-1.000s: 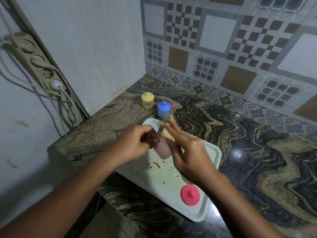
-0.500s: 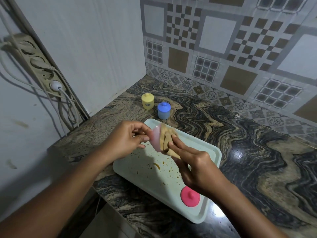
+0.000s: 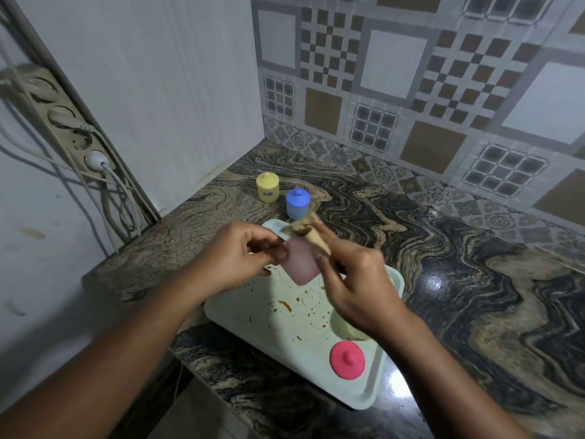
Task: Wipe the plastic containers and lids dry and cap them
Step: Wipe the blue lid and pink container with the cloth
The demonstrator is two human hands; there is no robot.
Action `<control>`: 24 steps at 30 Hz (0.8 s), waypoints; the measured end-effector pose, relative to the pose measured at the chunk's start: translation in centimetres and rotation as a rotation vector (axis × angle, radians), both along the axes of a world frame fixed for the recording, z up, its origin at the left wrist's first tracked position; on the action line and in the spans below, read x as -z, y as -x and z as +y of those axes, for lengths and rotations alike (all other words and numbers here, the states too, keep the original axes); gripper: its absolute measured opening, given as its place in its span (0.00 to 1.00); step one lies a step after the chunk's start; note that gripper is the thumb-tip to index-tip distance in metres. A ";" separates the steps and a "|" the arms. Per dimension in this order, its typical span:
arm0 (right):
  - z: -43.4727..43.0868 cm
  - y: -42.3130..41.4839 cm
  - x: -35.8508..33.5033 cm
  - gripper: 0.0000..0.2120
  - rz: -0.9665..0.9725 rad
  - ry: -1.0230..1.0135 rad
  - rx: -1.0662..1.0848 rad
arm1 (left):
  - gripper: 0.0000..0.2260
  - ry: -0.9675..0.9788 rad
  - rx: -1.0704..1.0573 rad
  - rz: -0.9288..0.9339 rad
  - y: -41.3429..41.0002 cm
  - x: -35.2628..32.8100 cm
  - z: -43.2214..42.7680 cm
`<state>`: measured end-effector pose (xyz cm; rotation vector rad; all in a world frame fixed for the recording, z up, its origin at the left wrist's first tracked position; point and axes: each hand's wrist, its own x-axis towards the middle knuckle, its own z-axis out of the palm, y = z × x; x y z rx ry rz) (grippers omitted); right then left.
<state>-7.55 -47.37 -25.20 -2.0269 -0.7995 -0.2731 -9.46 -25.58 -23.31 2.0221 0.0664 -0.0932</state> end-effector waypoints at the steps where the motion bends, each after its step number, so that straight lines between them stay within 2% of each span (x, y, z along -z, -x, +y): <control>1: 0.2 -0.2 0.5 0.19 -0.015 0.039 -0.038 | 0.10 0.011 0.024 0.009 0.0 -0.1 0.0; 3: 0.2 -0.5 1.3 0.21 -0.006 0.054 -0.073 | 0.13 -0.005 0.066 0.007 0.1 -0.2 0.1; 6: 0.0 -0.1 1.8 0.22 -0.045 0.061 -0.095 | 0.16 0.011 0.007 -0.017 0.3 -0.3 0.5; 9: -0.6 0.8 2.8 0.22 -0.053 0.104 -0.134 | 0.11 -0.009 -0.047 -0.052 0.1 -0.3 0.9; 13: -2.0 1.8 4.5 0.20 0.048 0.189 -0.206 | 0.08 -0.076 -0.055 -0.080 0.0 -0.2 1.6; 15: -2.8 2.0 4.9 0.16 0.130 0.201 -0.216 | 0.07 -0.152 -0.018 -0.084 0.1 -0.1 1.8; 18: -3.6 1.9 3.7 0.09 0.309 0.085 -0.046 | 0.04 -0.187 -0.021 -0.074 0.2 0.0 1.7; 20: -3.4 1.6 2.0 0.13 0.368 -0.034 0.059 | 0.02 -0.152 -0.039 -0.078 0.4 0.0 1.3; 24: -1.7 1.5 -0.7 0.16 0.276 -0.089 0.059 | 0.03 0.020 -0.049 -0.060 0.8 -0.5 -0.2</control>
